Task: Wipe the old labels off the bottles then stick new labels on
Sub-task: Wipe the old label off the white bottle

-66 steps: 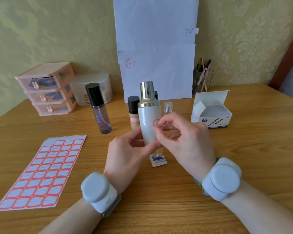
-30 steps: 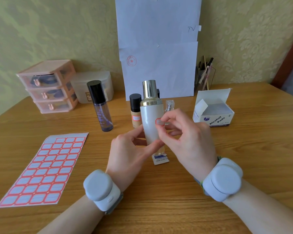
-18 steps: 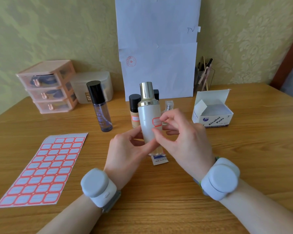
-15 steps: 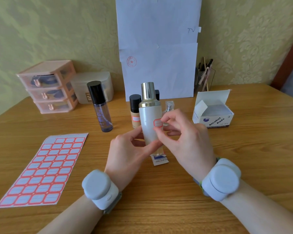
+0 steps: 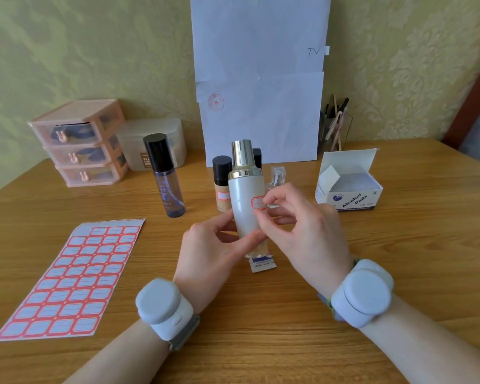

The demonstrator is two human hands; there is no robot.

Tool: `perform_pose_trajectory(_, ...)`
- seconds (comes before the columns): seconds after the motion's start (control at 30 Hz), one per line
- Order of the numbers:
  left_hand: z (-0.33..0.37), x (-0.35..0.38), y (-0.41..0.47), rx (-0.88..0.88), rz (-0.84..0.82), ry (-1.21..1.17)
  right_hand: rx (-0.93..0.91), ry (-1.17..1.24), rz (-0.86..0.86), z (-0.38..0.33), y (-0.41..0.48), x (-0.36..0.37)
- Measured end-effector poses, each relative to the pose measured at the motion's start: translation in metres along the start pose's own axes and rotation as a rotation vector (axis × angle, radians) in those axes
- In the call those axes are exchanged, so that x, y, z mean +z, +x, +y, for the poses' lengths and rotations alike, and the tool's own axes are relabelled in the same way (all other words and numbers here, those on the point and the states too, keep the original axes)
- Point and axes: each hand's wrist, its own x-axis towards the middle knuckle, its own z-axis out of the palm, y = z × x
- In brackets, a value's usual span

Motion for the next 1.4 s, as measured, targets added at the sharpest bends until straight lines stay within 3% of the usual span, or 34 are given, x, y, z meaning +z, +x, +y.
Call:
perform_pose_trajectory(0.6, 0.0011, 0.0005, -0.0005, -0.018, 0.014, 0.005, -0.065, -0.068, 0.043, 0.0025, 0.0006, 0.0013)
perform_pose_trajectory(0.97, 0.0045, 0.0024, -0.0006, 0.021, 0.104, 0.105, 0.043, 0.010, -0.032, -0.0017, -0.0009, 0.0016)
perform_pose_trajectory(1.4, 0.0073, 0.0042, -0.0021, 0.017, 0.130, 0.143, -0.030, -0.127, 0.001, -0.0020, 0.0001, 0.0004)
